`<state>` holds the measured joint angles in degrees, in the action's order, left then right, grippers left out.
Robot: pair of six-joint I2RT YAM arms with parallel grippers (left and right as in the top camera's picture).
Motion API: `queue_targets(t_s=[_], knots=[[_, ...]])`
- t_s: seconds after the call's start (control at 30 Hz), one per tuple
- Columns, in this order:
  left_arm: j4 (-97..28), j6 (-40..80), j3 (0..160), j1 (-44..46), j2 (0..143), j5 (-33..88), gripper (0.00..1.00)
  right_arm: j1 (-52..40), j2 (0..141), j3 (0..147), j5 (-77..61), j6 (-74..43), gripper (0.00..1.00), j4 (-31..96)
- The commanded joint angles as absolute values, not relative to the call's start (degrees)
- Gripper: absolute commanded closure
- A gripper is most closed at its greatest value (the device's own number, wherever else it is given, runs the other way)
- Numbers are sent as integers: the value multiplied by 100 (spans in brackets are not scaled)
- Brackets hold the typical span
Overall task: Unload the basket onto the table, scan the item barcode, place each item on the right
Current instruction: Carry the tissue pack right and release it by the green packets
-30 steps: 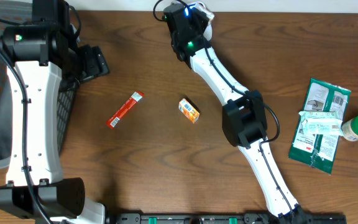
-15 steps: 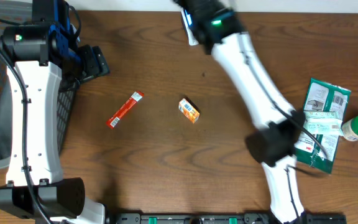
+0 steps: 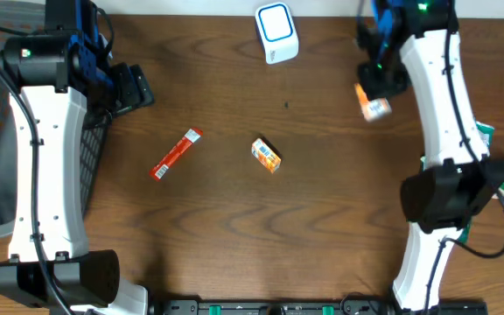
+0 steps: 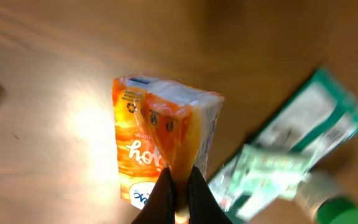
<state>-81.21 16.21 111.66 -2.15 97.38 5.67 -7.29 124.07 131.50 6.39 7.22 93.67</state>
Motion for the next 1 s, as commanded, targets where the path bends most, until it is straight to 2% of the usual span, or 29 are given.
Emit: queue_targets(t_s=[0.0, 0.3, 0.5, 0.6, 0.63, 0.7, 0.73, 0.8, 0.83, 0.97], knots=[[-8152, 1549, 11148, -220, 9699, 556, 14, -174, 12440, 12575, 480, 403, 99, 9428], [-8152, 1546, 11148, -220, 9699, 556, 14, 1238, 12440, 11137, 504, -14, 99, 8879], [-8152, 1546, 11148, -217, 9699, 556, 14, 1820, 12442, 10488, 519, -86, 97, 8390], [-8152, 1549, 11148, -217, 9699, 556, 14, 2023, 12442, 10429, 659, -272, 80, 8246], [-8152, 1546, 11148, -217, 9699, 556, 13, 2084, 12442, 10429, 650, -279, 68, 8204], [-8152, 1549, 11148, -217, 9699, 556, 14, 2158, 12442, 10429, 617, -320, 33, 8162], [-8152, 1546, 11148, -217, 9699, 556, 14, 2182, 12442, 10429, 541, -320, 19, 8141], [-8152, 1546, 11148, -217, 9699, 556, 14, 2169, 12442, 10429, 528, -318, 11, 8123], [-8152, 1549, 11148, -217, 9699, 556, 13, 2165, 12442, 10429, 530, -318, 1, 8112], [-8152, 1546, 11148, -217, 9699, 556, 14, 2167, 12442, 10429, 530, -318, 1, 8051]])
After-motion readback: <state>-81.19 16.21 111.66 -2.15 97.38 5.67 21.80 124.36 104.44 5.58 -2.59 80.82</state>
